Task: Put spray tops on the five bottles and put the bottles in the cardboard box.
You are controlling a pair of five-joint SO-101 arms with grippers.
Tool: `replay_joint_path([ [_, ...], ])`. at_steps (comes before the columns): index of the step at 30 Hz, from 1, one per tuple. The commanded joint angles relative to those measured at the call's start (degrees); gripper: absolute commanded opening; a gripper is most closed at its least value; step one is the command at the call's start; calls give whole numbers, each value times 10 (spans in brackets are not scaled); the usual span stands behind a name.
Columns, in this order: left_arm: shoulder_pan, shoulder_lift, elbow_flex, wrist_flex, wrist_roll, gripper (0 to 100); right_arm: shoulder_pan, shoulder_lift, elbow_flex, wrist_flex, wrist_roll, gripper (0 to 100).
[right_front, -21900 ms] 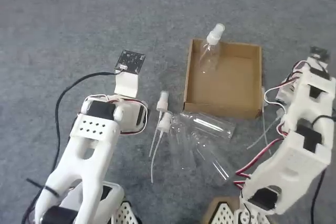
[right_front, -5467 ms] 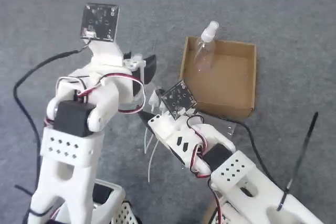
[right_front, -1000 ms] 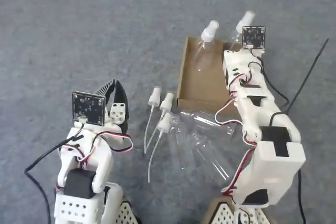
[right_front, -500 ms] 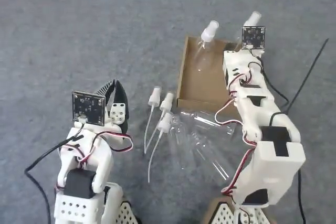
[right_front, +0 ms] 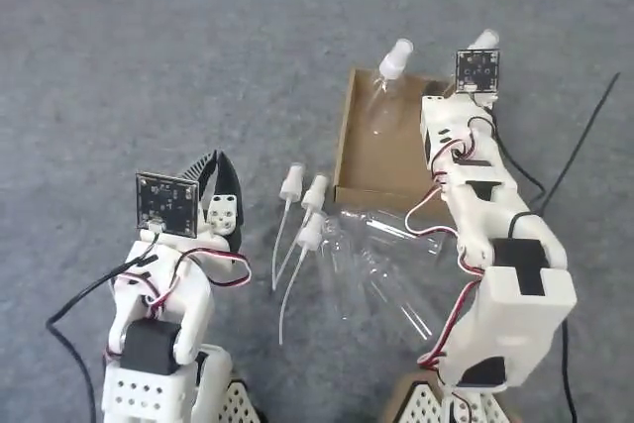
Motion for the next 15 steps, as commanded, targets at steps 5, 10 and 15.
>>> replay_joint_path([
  [5, -3, -8, -3, -15, 4, 11, 1, -17, -43, -8, 36, 221],
  [10, -3, -8, -3, -15, 4, 11, 1, -17, -53, -7, 36, 237],
  [15, -3, -7, -3, -16, 4, 11, 0, -17, -53, -6, 37, 343],
])
